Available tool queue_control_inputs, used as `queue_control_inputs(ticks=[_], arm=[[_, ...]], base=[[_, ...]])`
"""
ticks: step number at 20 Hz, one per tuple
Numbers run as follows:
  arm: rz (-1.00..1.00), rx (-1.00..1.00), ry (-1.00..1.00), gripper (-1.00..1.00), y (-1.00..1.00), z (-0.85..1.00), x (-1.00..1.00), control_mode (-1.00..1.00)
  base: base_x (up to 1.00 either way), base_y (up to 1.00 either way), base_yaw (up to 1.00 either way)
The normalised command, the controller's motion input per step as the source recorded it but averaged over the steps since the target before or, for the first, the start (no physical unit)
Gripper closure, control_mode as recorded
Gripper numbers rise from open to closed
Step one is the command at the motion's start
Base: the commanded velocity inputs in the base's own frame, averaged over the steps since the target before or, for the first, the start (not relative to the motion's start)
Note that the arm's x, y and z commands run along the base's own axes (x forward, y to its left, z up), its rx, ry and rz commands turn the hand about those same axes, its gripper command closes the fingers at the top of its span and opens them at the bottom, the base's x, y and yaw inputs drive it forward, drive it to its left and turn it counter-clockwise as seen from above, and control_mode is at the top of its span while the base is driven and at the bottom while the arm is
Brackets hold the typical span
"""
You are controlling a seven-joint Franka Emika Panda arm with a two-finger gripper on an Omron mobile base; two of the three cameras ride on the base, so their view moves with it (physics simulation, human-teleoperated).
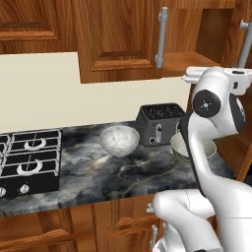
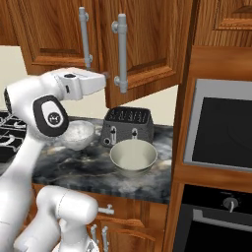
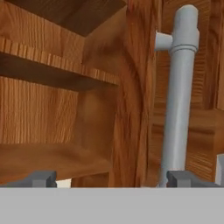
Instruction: Open the cabinet. Pick the bowls from the counter and place them in the cabinet. Then close the cabinet.
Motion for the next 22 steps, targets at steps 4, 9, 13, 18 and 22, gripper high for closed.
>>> queue_control_inputs(ticks=[4, 9, 13, 18, 22], arm=[[-0.03, 0.16, 0.0, -1.0, -0.92, -0.07, 0.15, -1.0], [-0.12, 0.18, -0.02, -1.0, -1.0, -0.07, -0.02, -1.0], [-0.29, 0.09, -0.39, -1.0, -0.71, -0.04, -0.71, -1.0], [-0.36, 0.07, -0.35, -1.0, -0.48, -0.01, -0.6, -1.0], [-0.18, 0.02, -0.26, -1.0, 0.32, 0.0, -0.94, -1.0]], base=[[0.0, 0.0, 0.0], [0.0, 0.0, 0.0], [0.0, 0.0, 0.0], [0.0, 0.0, 0.0], [0.0, 0.0, 0.0]])
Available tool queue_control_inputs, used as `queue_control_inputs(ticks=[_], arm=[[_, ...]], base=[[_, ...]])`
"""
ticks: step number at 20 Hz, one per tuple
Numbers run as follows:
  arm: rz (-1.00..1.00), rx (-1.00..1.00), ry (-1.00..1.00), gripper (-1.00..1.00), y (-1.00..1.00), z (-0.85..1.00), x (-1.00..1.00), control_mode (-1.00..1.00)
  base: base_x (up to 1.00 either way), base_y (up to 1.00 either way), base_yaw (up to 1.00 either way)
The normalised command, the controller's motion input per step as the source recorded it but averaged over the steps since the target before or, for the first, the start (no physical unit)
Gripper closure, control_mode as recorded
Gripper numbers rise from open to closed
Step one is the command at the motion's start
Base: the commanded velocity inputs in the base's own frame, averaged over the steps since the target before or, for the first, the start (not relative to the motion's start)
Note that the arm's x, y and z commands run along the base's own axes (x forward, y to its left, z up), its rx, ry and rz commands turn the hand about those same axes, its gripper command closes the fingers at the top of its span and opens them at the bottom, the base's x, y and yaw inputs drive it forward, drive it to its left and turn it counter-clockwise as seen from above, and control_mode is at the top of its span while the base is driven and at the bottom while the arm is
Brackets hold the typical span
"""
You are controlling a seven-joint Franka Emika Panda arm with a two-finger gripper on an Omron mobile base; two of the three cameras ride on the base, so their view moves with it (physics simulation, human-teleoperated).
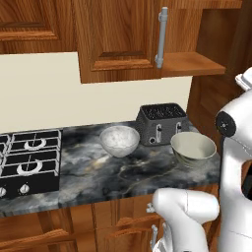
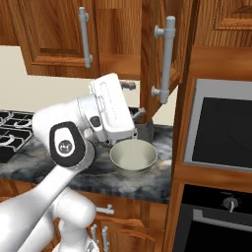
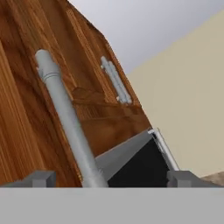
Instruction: Open the cabinet. Pick the bowls from the counter and place them in the cabinet. Then close the cabinet.
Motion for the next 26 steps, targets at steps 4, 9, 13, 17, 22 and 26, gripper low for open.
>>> queue_control_inputs(ticks=[4, 9, 13, 17, 22, 26], arm=[[0.0, 0.0, -0.18, -1.0, 0.96, -0.01, -0.92, -1.0], [0.07, -0.03, -0.03, -1.0, 0.76, 0.07, -0.52, -1.0], [0.31, -0.04, 0.04, -1.0, 0.43, 0.36, -0.19, -1.0], [0.22, -0.12, 0.03, -1.0, 0.62, 0.39, -0.13, -1.0], [0.13, -0.13, 0.12, -1.0, 0.54, 0.18, 0.0, -1.0], [0.16, -0.1, 0.16, -1.0, 0.48, 0.06, 0.09, -1.0]], base=[[0.0, 0.0, 0.0], [0.0, 0.0, 0.0], [0.0, 0.0, 0.0], [0.0, 0.0, 0.0], [0.0, 0.0, 0.0], [0.0, 0.0, 0.0]])
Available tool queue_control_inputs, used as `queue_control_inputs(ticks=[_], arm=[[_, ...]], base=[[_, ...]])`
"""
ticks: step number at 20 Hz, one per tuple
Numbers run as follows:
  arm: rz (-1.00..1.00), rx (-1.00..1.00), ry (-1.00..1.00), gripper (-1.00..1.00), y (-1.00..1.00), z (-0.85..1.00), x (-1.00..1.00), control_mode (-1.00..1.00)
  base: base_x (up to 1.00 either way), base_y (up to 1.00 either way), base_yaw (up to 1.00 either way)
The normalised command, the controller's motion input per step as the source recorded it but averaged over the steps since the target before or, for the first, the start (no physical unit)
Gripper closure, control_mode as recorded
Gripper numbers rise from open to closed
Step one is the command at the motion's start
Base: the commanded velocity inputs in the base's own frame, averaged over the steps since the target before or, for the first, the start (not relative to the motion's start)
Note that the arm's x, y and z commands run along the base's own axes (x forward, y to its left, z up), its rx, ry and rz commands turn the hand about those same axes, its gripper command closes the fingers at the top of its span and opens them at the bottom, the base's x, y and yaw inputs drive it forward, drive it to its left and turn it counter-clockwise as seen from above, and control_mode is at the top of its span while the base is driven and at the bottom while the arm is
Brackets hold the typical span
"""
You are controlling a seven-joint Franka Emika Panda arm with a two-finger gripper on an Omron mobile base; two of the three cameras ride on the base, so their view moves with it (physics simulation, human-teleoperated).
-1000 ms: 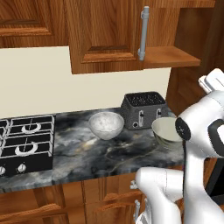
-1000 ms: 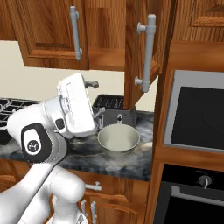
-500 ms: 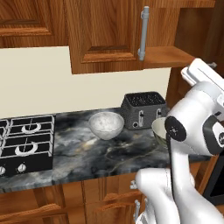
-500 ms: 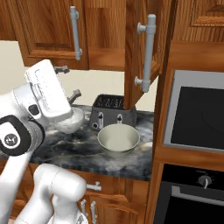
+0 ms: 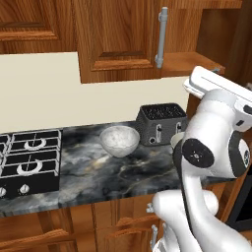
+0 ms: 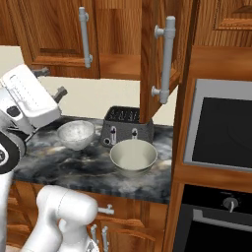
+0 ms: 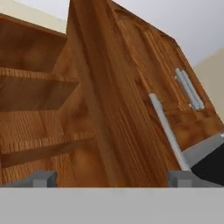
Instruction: Open the cabinet. Pick the bowls from the counter and place them in the cabinet. Then close the cabinet.
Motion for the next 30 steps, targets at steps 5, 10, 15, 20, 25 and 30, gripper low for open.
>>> queue_control_inputs(ticks=[5, 10, 15, 20, 25, 30], arm=[[0.34, -0.01, 0.08, -1.0, 0.04, 0.0, 0.4, -1.0], [0.34, 0.0, 0.09, -1.0, 0.04, 0.0, 0.37, -1.0], [0.27, 0.0, 0.11, -1.0, 0.08, 0.0, 0.47, -1.0], [0.12, -0.01, 0.1, -1.0, 0.12, 0.0, 0.47, -1.0], [0.04, 0.0, 0.01, -1.0, 0.11, 0.0, 0.37, -1.0], [0.0, -0.03, -0.12, -1.0, 0.15, 0.0, 0.15, -1.0]], base=[[0.0, 0.0, 0.0], [0.0, 0.0, 0.0], [0.0, 0.0, 0.0], [0.0, 0.0, 0.0], [0.0, 0.0, 0.0], [0.0, 0.0, 0.0]])
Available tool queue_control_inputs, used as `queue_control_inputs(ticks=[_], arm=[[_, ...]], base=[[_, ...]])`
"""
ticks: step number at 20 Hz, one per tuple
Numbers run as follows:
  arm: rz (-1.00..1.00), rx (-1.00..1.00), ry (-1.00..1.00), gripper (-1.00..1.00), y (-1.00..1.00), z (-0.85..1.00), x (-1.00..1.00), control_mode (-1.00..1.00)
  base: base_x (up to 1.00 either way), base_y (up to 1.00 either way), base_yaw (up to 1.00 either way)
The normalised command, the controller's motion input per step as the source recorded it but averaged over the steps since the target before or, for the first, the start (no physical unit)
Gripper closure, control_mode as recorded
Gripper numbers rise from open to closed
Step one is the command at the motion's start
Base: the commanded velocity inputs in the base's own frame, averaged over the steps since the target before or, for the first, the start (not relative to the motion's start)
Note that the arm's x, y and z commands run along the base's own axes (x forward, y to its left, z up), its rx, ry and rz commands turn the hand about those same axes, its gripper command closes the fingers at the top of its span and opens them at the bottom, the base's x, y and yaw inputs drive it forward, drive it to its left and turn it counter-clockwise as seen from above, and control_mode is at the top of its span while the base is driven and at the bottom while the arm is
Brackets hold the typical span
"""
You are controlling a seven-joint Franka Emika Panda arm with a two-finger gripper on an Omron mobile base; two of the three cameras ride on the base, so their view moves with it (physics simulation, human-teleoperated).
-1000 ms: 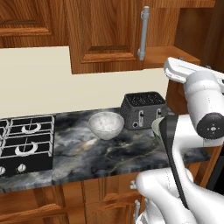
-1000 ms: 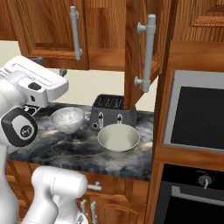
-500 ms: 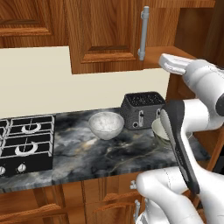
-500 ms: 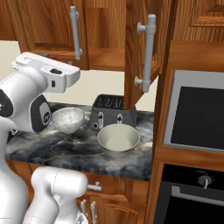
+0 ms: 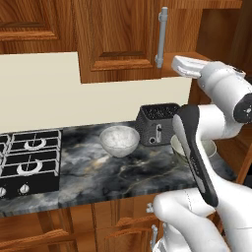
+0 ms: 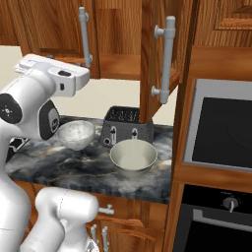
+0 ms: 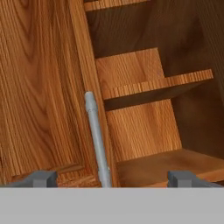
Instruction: Open the cabinet. Pick the bowls from the counter and place them in the cabinet. Then close the cabinet.
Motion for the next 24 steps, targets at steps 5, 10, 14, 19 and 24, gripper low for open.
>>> queue_control_inputs(ticks=[5, 10, 14, 19, 24], arm=[[0.0, -0.02, -0.12, -1.0, 0.24, 0.0, 0.33, -1.0], [0.0, 0.0, 0.0, -1.0, 0.03, 0.0, 0.51, -1.0], [0.0, 0.0, 0.0, -1.0, 0.0, 0.0, 0.44, -1.0], [0.0, 0.0, -0.06, -1.0, 0.0, 0.0, 0.35, -1.0], [0.0, 0.0, 0.0, -1.0, 0.0, 0.0, 0.48, -1.0]], base=[[0.0, 0.0, 0.0], [0.0, 0.0, 0.0], [0.0, 0.0, 0.0], [0.0, 0.0, 0.0], [0.0, 0.0, 0.0]])
